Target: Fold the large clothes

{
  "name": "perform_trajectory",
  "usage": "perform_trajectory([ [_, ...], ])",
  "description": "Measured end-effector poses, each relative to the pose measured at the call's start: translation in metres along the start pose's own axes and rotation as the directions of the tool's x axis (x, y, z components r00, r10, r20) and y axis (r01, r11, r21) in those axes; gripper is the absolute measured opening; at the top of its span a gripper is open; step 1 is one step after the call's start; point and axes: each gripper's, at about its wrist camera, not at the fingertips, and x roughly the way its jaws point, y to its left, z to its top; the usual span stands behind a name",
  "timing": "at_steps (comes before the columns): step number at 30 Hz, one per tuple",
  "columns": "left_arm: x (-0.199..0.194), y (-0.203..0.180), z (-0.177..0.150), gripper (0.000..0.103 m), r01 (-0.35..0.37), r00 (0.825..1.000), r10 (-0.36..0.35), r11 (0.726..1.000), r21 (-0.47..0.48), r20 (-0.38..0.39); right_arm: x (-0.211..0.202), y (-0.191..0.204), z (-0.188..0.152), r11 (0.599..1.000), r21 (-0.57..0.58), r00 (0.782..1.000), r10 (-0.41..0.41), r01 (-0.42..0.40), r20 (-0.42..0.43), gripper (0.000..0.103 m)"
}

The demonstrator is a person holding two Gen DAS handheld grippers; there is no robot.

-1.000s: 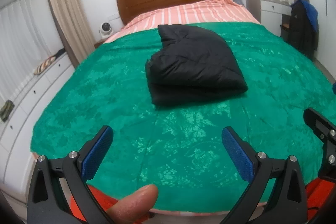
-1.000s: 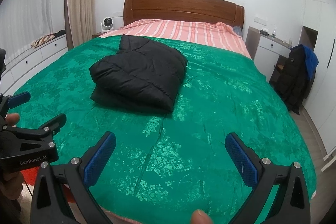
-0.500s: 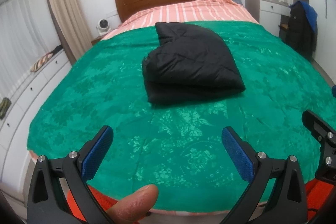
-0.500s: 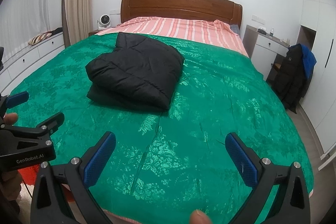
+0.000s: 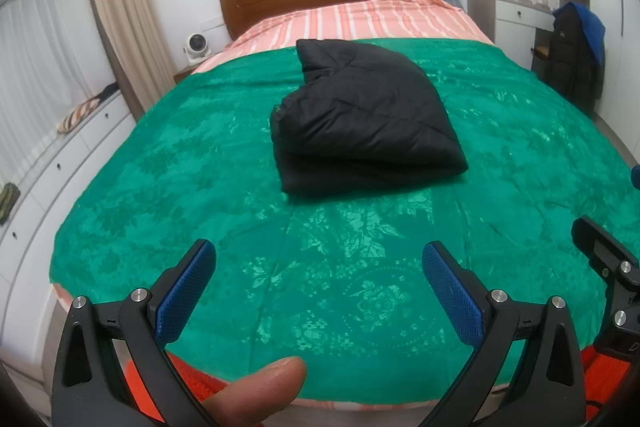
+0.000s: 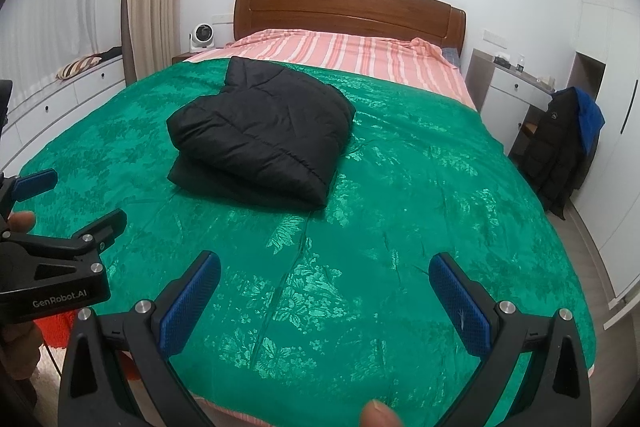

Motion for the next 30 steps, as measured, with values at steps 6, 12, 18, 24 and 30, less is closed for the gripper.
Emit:
perform_trajectory([
  [6,-0.0010,-0.0008,0.0005,0.103,0.000,1.000,0.000,1.000,0.001,0.005,0.0005,0.0024,0.0016,1.000,-0.001,1.000,0.005,-0.005,0.002,0.103],
  [12,-0.0021,-0.0017,0.0021,0.103,0.000,1.000,0.000,1.000,-0.001,0.010,-0.0004,0.0062,0.0027,1.000,-0.007,1.000,0.009,-0.009,0.010,0.103],
  [18,-0.0037,-0.0019,0.0032,0.103,-0.002,1.000,0.002,1.000,-0.001,0.015,-0.0004,0.0068,0.0030,1.000,-0.008,1.000,0.009,-0.009,0.009,0.103],
  [24,-0.0057,-0.0019,0.0051,0.103,-0.003,1.000,0.003,1.000,-0.002,0.022,-0.0007,0.0071,0.0041,1.000,-0.008,1.000,0.010,-0.009,0.013,0.103],
  [30,-0.0081,-0.0019,0.0079,0.103,0.001,1.000,-0.001,1.000,-0.007,0.031,-0.0002,0.0079,0.0052,1.000,-0.007,1.000,0.011,-0.011,0.013,0.103],
])
